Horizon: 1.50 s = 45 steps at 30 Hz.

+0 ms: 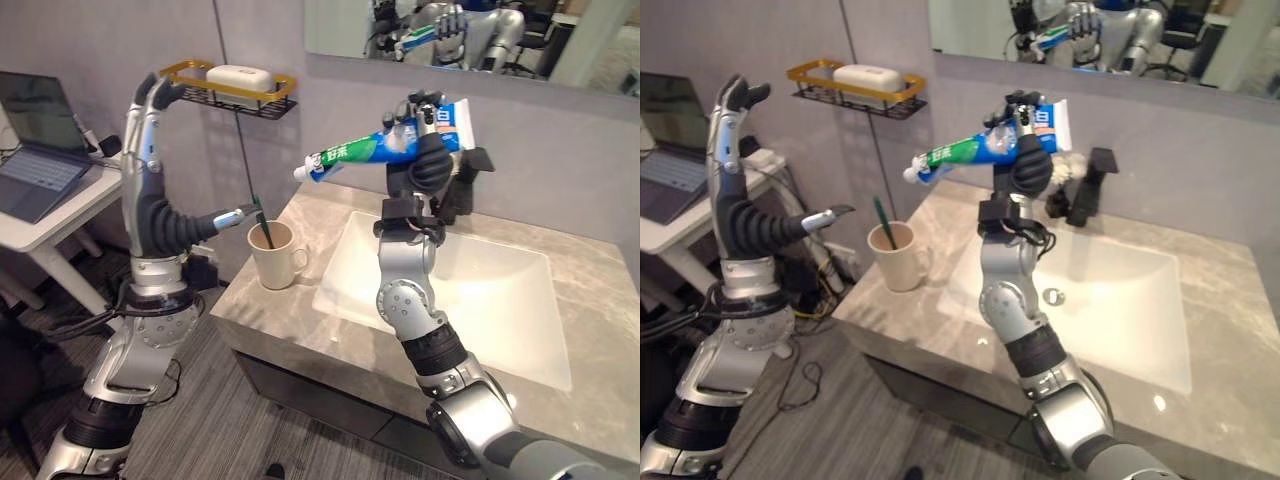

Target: Put brush and paste in cup on sink, flatten towel.

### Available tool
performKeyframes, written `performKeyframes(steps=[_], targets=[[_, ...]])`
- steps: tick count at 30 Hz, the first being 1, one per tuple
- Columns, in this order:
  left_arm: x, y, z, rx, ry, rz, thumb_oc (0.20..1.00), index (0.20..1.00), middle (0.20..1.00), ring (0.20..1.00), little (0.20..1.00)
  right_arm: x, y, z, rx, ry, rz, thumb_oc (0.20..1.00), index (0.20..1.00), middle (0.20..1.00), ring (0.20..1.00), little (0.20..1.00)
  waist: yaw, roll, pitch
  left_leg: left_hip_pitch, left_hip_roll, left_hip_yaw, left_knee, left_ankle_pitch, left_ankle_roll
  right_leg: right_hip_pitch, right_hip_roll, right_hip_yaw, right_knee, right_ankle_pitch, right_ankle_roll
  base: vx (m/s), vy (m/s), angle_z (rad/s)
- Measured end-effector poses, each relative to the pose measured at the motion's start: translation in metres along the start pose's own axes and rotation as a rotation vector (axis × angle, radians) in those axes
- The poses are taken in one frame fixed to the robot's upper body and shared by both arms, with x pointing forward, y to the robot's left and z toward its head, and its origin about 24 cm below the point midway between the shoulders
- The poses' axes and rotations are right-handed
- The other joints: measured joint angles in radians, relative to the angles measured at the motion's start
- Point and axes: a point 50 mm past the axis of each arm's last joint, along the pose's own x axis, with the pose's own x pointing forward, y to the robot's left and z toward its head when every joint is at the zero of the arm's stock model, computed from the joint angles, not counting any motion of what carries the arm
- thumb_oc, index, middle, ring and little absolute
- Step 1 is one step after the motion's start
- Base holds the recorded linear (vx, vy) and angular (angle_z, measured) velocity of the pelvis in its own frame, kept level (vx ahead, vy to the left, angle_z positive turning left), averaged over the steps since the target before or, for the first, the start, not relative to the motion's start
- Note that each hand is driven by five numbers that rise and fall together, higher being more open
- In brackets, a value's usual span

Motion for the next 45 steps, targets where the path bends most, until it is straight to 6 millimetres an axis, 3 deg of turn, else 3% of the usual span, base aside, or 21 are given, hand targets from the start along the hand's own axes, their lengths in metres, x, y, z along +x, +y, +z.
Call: performKeyframes(steps=[2, 5, 11, 16, 20, 45], targets=[[-0.005, 0.006, -0.007, 0.024, 0.036, 0.016, 1.000, 1.000, 1.000, 1.000, 1.000, 0.001, -0.002, 0.003, 0.000, -0.012, -0.011, 0.200, 0.200, 0.200, 0.200, 0.200, 0.017, -0.006, 0.006, -0.005, -0.005, -0.012, 0.002, 0.000, 0.000, 0.001, -0.002, -0.010, 0.000, -0.001, 0.001, 0.00, 0.007, 0.24], [-0.031, 0.019, -0.039, 0.133, 0.201, -0.027, 1.000, 1.000, 1.000, 1.000, 1.000, 0.003, -0.006, 0.007, -0.020, -0.023, -0.016, 0.200, 0.200, 0.200, 0.200, 0.200, 0.057, -0.023, 0.025, -0.021, -0.019, -0.032, 0.006, 0.000, 0.000, 0.002, -0.014, -0.036, 0.000, -0.006, 0.006, 0.01, 0.007, 0.20], [-0.066, 0.039, -0.066, 0.259, 0.386, -0.069, 1.000, 1.000, 1.000, 1.000, 1.000, 0.007, -0.016, 0.016, -0.035, -0.061, -0.054, 0.200, 0.200, 0.200, 0.200, 0.200, 0.114, -0.053, 0.043, -0.037, -0.037, -0.058, 0.005, 0.000, 0.001, 0.002, -0.032, -0.060, 0.000, -0.014, 0.018, 0.02, 0.010, 0.17], [-0.115, 0.052, -0.094, 0.328, 0.665, -0.133, 1.000, 1.000, 1.000, 1.000, 1.000, 0.001, -0.025, 0.018, -0.096, -0.047, -0.060, 0.200, 0.200, 0.200, 0.200, 0.200, 0.120, -0.073, 0.056, -0.044, -0.052, -0.074, 0.005, 0.000, 0.001, 0.004, -0.041, -0.072, 0.000, -0.017, 0.024, 0.00, 0.011, 0.08], [-0.132, 0.051, -0.099, 0.335, 0.746, -0.196, 1.000, 1.000, 1.000, 1.000, 1.000, -0.001, -0.031, 0.022, -0.170, -0.027, -0.052, 0.200, 0.200, 0.200, 0.200, 0.200, 0.118, -0.086, 0.063, -0.055, -0.057, -0.079, 0.006, 0.000, 0.001, 0.001, -0.048, -0.085, 0.000, -0.017, 0.026, 0.00, 0.011, 0.08], [-0.145, 0.036, -0.098, 0.251, 0.814, -0.277, 1.000, 1.000, 1.000, 1.000, 1.000, -0.012, -0.036, 0.009, -0.272, 0.088, 0.004, 0.200, 0.200, 0.200, 0.200, 0.200, 0.079, -0.084, 0.065, -0.053, -0.062, -0.055, 0.006, -0.001, 0.002, -0.012, -0.054, -0.061, 0.000, -0.012, 0.032, 0.00, 0.004, -0.02]])
